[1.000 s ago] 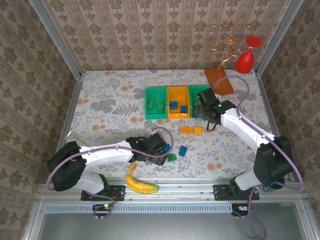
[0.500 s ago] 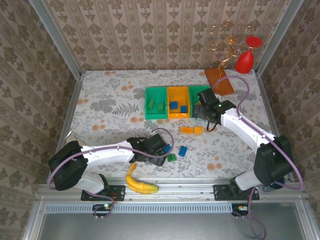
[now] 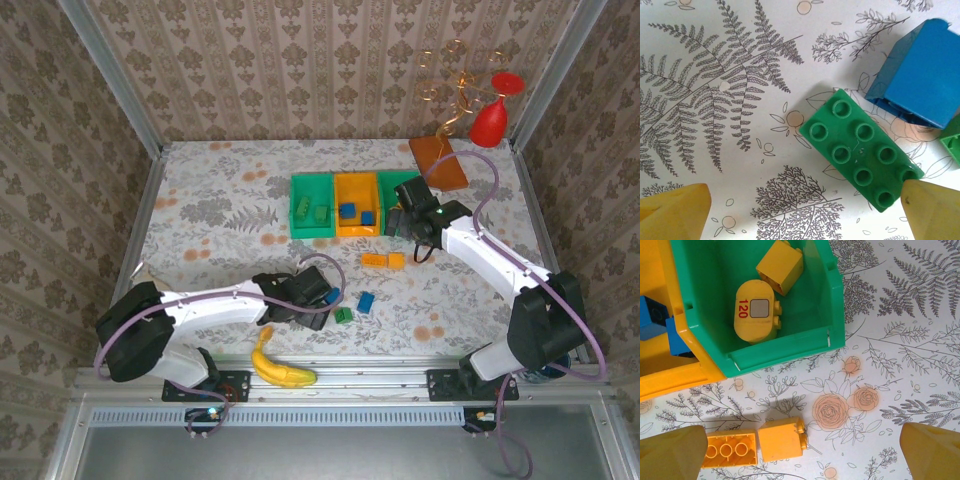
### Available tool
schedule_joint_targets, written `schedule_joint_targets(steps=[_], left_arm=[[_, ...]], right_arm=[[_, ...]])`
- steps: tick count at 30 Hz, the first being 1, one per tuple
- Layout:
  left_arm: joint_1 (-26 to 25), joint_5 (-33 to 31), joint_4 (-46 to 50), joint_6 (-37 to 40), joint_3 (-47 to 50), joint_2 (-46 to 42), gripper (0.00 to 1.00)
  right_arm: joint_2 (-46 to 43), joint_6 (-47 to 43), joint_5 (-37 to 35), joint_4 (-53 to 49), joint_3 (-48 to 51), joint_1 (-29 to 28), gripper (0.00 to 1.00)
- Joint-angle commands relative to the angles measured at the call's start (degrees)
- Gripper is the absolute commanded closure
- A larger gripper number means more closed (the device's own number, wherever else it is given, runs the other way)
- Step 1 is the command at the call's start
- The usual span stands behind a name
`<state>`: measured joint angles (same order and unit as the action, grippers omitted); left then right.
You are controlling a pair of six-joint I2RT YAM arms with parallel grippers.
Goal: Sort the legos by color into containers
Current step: Rotate the lego at the bottom-center of the table.
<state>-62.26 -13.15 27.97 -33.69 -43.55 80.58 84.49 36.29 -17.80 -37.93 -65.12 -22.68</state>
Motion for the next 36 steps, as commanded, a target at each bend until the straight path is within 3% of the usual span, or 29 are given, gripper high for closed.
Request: schedule_joint_targets(steps=[1,19,22,30,36], left_arm=[[-0.3,-0.2,0.3,-0.1,-1.3,-1.9,0.00],[-0.2,1.7,-0.5,2.2,-5.3,7.8,0.01],[0.5,2.2,0.0,1.6,-4.2,7.5,0.05],[1.5,1.9,2.0,0.0,-2.4,4.8,0.29],[1.6,1.9,1.3,0.5,-2.8,3.0,0.30]], right_arm=[[-0.2,1.3,-1.7,-0.7,0.3,-0.3,0.00],[-0.3,1.5,-1.2,-0.1,0.8,-0.3,0.00],[0.1,1.5,-1.0,-0.1,0.7,-0.3,0.00],[0.7,1.6,-0.5,-0.1,0.0,-0.3,0.00],[1.1,1.6,-0.3,-0.1,-0.3,-0.3,0.00]])
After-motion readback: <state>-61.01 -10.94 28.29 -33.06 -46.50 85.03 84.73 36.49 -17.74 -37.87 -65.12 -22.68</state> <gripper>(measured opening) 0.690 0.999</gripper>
